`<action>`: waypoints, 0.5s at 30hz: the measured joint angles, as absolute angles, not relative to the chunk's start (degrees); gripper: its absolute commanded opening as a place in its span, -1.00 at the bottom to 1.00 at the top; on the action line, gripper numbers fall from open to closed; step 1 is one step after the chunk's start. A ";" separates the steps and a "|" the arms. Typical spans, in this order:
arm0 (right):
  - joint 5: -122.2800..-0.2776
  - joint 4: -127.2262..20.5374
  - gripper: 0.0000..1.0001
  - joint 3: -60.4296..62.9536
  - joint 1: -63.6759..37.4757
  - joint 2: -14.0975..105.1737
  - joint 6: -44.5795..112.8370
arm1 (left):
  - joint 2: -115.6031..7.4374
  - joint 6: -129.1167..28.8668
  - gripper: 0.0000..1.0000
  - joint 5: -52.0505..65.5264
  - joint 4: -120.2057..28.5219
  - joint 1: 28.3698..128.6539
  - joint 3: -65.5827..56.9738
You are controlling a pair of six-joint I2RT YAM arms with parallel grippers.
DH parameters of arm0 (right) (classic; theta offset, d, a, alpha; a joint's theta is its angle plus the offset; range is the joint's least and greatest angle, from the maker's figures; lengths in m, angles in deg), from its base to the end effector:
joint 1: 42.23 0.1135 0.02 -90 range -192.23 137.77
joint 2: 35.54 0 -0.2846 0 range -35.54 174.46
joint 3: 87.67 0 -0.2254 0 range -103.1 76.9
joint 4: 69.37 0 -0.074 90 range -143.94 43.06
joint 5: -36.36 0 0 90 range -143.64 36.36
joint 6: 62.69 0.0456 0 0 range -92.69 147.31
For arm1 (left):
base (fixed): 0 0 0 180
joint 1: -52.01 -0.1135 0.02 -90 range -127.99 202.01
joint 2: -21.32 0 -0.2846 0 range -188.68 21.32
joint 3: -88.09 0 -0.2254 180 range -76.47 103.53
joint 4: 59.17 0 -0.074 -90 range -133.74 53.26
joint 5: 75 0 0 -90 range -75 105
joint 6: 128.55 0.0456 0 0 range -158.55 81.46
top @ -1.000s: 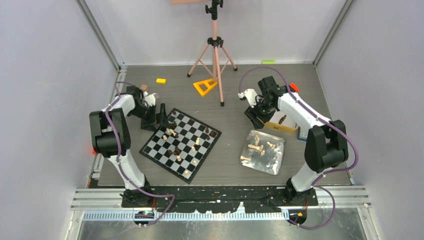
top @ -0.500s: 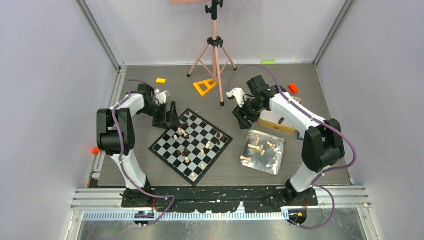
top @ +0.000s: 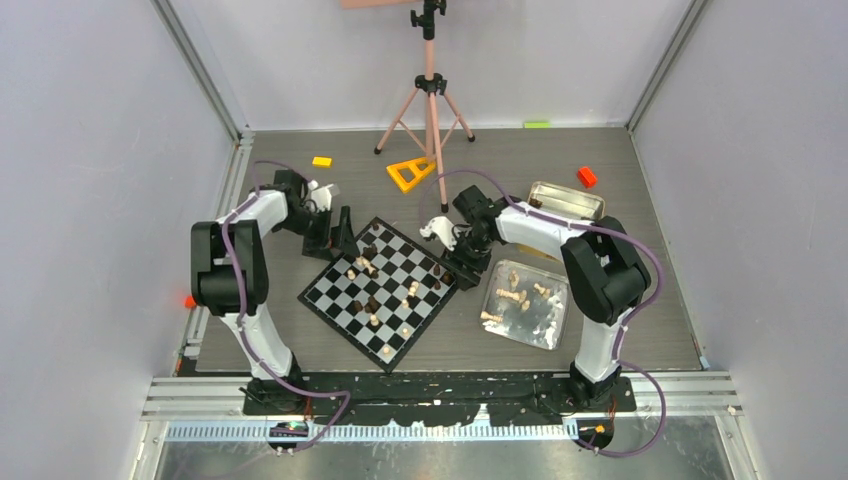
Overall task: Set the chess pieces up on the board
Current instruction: Adjust the chessboard at the center of the board.
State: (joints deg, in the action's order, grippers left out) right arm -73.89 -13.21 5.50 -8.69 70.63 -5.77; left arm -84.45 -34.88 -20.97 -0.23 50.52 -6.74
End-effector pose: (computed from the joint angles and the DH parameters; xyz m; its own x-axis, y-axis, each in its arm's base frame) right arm 0.2757 0.2017 0.1991 -0.3538 -0.8489 -0.3927 -0.9353 0.3231 0.1441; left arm 0.3291 -0.0182 0.1990 -0.9756 0.0264 -0.2181 0.1483 0.8118 -0.5648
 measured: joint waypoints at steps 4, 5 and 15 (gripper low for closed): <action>-73.17 -14.56 0.15 6.13 -8.03 71.50 -6.09 | -84.28 -34.49 0.97 -20.90 -0.23 50.52 -7.09; -72.88 -14.87 0.13 6.07 -8.03 71.65 -6.01 | -84.28 -34.08 0.97 -20.90 -0.21 50.54 -7.13; -70.24 -14.78 0.04 4.04 -8.93 73.18 -4.83 | -85.83 -30.47 0.98 -22.56 1.49 51.11 -6.13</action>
State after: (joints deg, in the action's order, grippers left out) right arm -70.24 -14.78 4.04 -8.93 73.18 -4.83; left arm -85.83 -30.47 -22.56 1.49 51.11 -6.13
